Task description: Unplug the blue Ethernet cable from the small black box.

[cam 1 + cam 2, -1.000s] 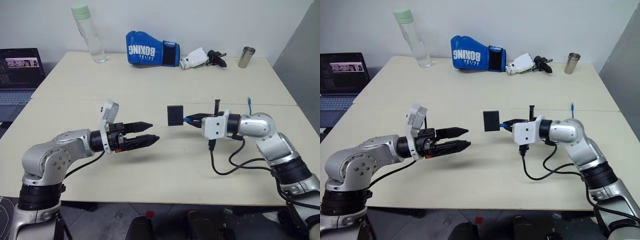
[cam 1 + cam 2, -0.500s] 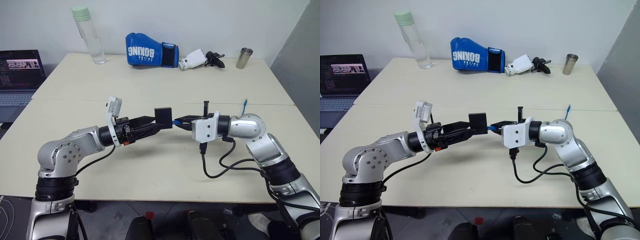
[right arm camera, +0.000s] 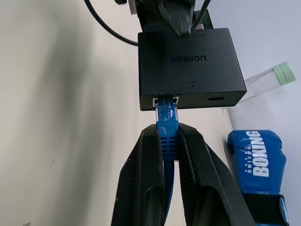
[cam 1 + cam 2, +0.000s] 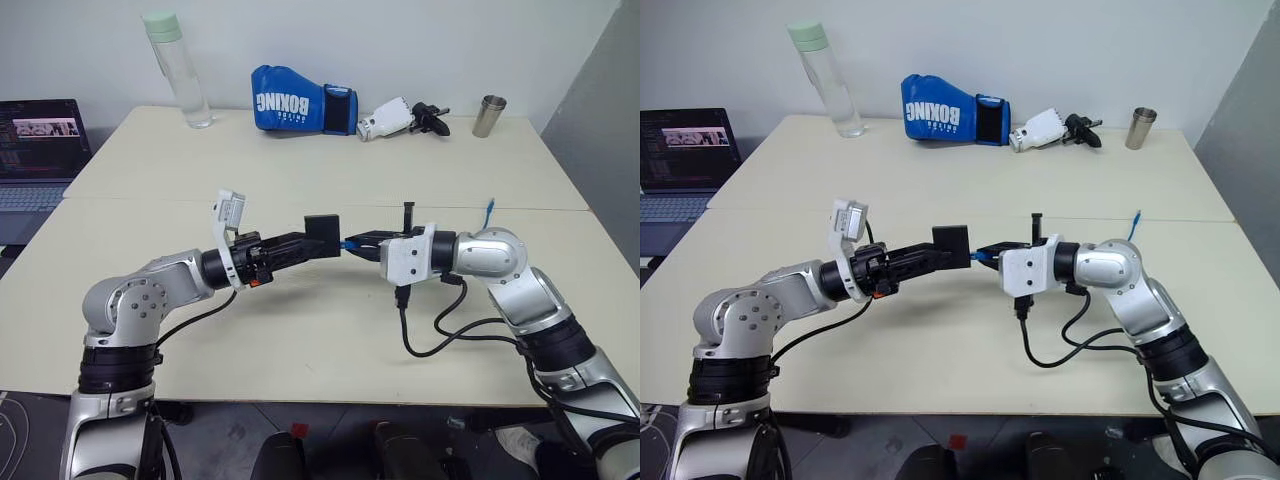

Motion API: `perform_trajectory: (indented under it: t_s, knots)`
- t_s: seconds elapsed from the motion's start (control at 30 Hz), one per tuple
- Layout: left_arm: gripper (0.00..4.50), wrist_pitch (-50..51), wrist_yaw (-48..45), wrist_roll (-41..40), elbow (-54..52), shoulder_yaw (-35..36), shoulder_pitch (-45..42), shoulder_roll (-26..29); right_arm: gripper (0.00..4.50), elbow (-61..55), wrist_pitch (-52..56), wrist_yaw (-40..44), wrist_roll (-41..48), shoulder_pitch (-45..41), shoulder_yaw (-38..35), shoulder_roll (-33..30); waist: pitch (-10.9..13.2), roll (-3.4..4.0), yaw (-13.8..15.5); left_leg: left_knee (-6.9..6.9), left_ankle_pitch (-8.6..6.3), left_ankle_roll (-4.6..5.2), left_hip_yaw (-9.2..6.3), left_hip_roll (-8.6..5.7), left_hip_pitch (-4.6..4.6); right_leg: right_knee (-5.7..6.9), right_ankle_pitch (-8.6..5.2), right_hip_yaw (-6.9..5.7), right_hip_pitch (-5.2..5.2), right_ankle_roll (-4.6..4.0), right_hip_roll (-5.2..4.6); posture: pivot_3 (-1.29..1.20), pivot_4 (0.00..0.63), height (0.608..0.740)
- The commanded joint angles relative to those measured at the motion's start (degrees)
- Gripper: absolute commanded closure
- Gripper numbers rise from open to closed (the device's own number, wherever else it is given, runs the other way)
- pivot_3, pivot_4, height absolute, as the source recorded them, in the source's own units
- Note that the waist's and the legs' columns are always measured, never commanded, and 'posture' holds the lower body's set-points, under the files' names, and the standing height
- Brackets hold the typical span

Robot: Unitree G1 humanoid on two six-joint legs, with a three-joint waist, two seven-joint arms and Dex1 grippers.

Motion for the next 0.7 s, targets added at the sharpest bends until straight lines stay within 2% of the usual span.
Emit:
perform_trajectory:
  t_s: [0.03,0.17,0.4,0.43,0.57,0.67,0.7]
  knots:
    - [2.89,0.02,-1.34,-0.38,-0.54,-0.23,-1.41,-0.19,4.37,-2.82,-1.81,-0.54,0.13,-1.7,-0.68,0.29,0.0,0.0,0.0,0.0,0.0,0.0,0.0,0.0,0.0,0.0,0.0,0.0,0.0,0.0,0.0,0.0,0.15,0.74]
    - [3.68,-0.36,-1.75,0.45,-0.48,-0.59,-1.18,-0.14,4.37,-2.86,-2.18,-0.72,-0.4,-1.65,-0.63,0.19,0.0,0.0,-0.02,-0.01,0.0,0.0,-0.01,0.0,0.0,-0.01,0.0,0.02,0.0,0.0,0.0,0.0,0.15,0.74]
    - [3.72,-1.11,-2.32,1.9,0.95,-0.6,-1.92,0.05,4.37,-2.55,-3.08,-0.01,-0.57,-2.01,-0.49,-0.07,0.0,0.0,-0.02,-0.01,0.0,0.0,0.0,0.0,0.0,-0.01,0.0,0.03,0.0,0.0,0.0,0.0,0.15,0.74]
    - [3.72,-1.2,-2.38,2.07,1.14,-0.54,-2.05,0.11,3.67,-2.64,-2.88,0.48,-0.23,-1.97,-0.45,-0.19,0.0,0.0,-0.02,-0.01,0.0,0.0,-0.01,0.0,0.0,-0.01,0.0,0.03,-0.01,0.0,0.0,0.0,0.15,0.74]
    - [3.72,-2.06,-2.47,3.72,1.84,-0.61,-2.55,0.49,2.94,-5.3,-0.2,3.11,3.42,-1.13,-1.45,-1.18,0.03,0.0,-0.01,-0.01,0.0,0.0,-0.01,0.0,0.0,-0.02,0.0,0.05,-0.01,0.0,0.0,0.0,0.15,0.74]
    - [3.72,-2.6,-3.34,4.53,1.58,-0.67,-2.76,0.92,2.25,-10.88,9.27,7.18,12.21,1.47,-4.18,-3.44,0.04,0.0,0.07,-0.02,0.0,0.0,-0.09,0.01,-0.04,-0.04,0.0,0.04,-0.01,0.0,0.0,0.0,0.15,0.74]
    - [3.72,-2.81,-3.69,4.81,1.48,-0.73,-2.75,1.09,2.21,-11.97,11.42,7.52,13.66,1.86,-4.72,-3.89,0.04,0.0,0.11,-0.03,0.0,0.0,-0.17,0.01,-0.05,-0.07,0.0,0.04,-0.01,0.0,0.0,0.0,0.15,0.74]
